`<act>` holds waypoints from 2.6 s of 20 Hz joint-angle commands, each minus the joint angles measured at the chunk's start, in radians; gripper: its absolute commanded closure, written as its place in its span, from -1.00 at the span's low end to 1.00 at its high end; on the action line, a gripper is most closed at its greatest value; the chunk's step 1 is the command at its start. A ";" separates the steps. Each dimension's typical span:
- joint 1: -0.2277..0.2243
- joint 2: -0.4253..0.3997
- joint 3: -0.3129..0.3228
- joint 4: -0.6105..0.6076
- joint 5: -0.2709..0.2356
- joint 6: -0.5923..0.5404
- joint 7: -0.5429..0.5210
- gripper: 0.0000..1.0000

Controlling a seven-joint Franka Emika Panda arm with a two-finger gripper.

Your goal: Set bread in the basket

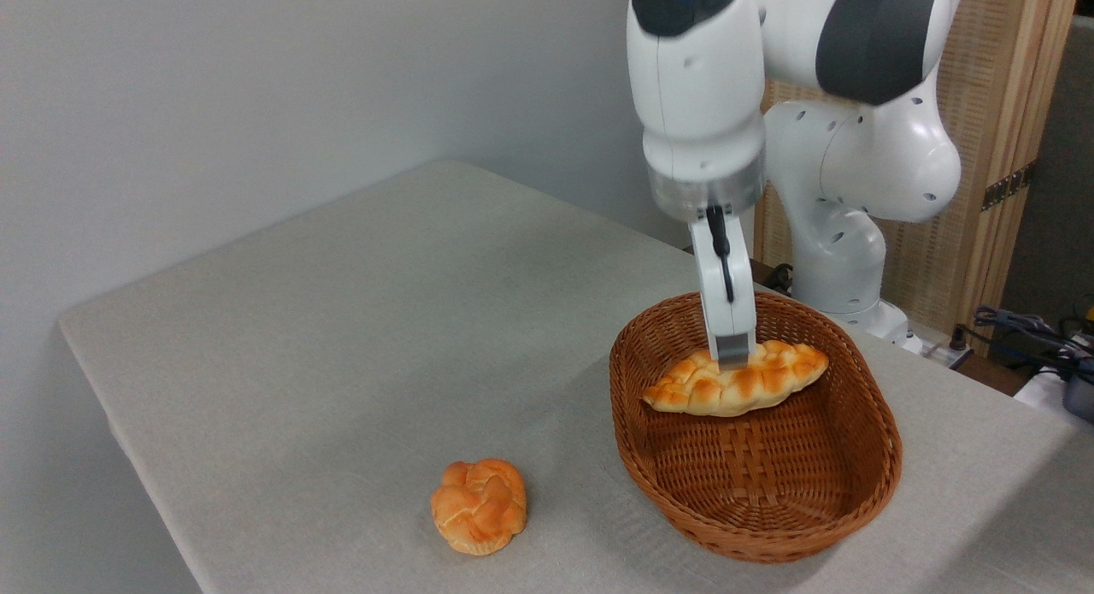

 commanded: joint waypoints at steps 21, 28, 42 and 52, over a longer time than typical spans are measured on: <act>0.007 0.418 -0.201 0.717 -0.129 -0.048 -0.756 -1.00; 0.045 0.392 -0.289 0.677 -0.059 0.005 -0.858 -1.00; 0.085 0.386 -0.372 0.649 0.008 0.013 -0.920 -1.00; 0.064 0.387 -0.324 0.660 0.010 0.011 -0.868 -1.00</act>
